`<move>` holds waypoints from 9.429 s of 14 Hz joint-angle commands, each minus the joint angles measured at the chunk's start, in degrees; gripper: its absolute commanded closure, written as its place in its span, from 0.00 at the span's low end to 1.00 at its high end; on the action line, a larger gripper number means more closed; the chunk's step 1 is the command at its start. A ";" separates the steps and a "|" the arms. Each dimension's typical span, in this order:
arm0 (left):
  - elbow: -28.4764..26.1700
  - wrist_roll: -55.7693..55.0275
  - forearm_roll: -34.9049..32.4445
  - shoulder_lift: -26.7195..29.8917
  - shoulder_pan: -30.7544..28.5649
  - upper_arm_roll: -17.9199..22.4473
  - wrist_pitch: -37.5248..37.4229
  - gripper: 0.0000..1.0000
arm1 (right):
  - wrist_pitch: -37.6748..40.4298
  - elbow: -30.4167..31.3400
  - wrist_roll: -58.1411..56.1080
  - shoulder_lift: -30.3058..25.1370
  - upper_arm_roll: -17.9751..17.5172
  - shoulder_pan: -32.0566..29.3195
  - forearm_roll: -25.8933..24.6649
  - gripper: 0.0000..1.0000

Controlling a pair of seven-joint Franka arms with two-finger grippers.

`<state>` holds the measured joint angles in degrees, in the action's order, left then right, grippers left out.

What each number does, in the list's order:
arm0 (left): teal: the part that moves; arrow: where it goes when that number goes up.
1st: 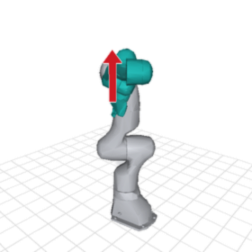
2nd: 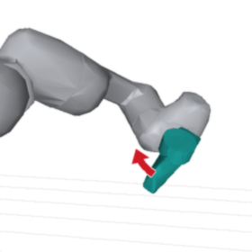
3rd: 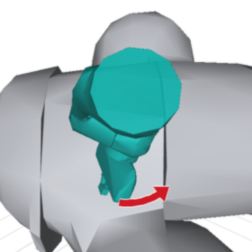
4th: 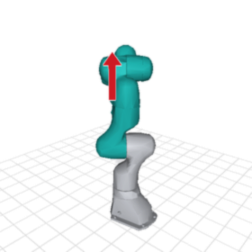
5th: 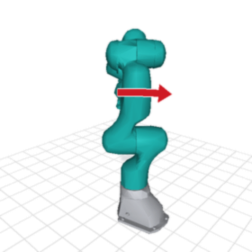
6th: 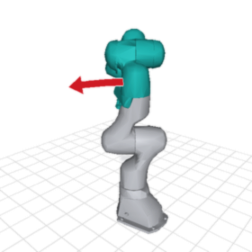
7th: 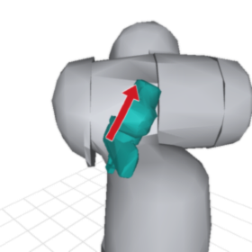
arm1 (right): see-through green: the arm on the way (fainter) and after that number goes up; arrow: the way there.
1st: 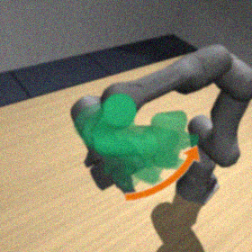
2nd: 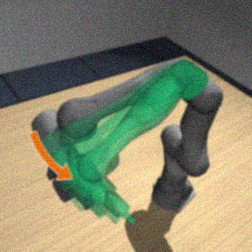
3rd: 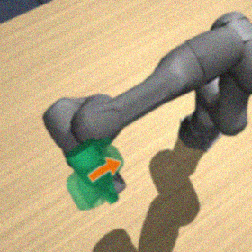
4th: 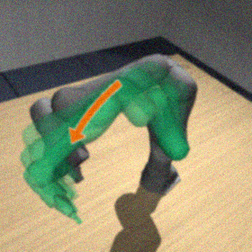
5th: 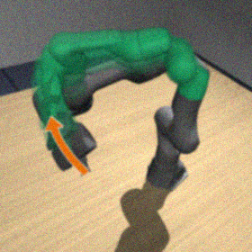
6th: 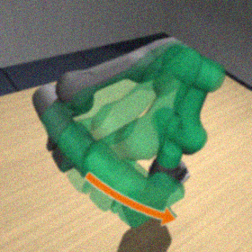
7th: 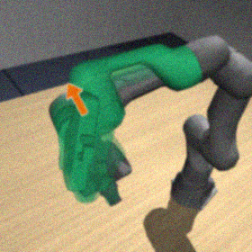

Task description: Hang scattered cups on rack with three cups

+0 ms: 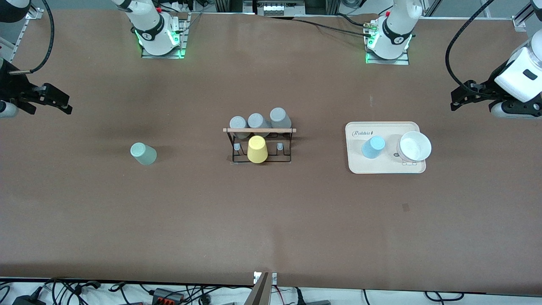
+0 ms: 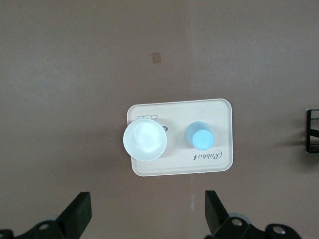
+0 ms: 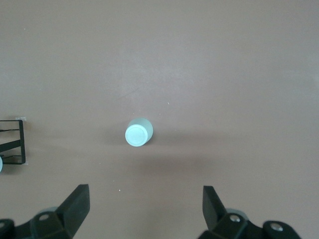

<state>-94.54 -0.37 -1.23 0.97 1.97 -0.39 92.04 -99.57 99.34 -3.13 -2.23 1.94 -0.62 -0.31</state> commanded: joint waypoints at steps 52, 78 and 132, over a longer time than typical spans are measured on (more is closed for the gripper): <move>-22.85 -8.50 -1.49 -13.80 4.27 -9.71 38.46 0.74 | 0.52 -0.46 0.31 -0.23 -0.27 0.00 0.57 0.00; 16.32 -50.17 -1.40 -36.47 31.61 -9.90 22.92 0.75 | 0.43 0.24 -0.13 7.06 -0.45 2.37 -0.04 0.00; 4.37 -6.15 -0.09 -4.23 -6.46 -9.46 -1.60 0.00 | -28.13 14.13 4.09 28.68 -0.54 4.75 0.93 0.29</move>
<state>-89.80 -9.49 -2.18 -4.33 -4.57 -10.49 90.93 -127.21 113.45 0.03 26.48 1.55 4.11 -0.23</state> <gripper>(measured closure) 0.000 0.044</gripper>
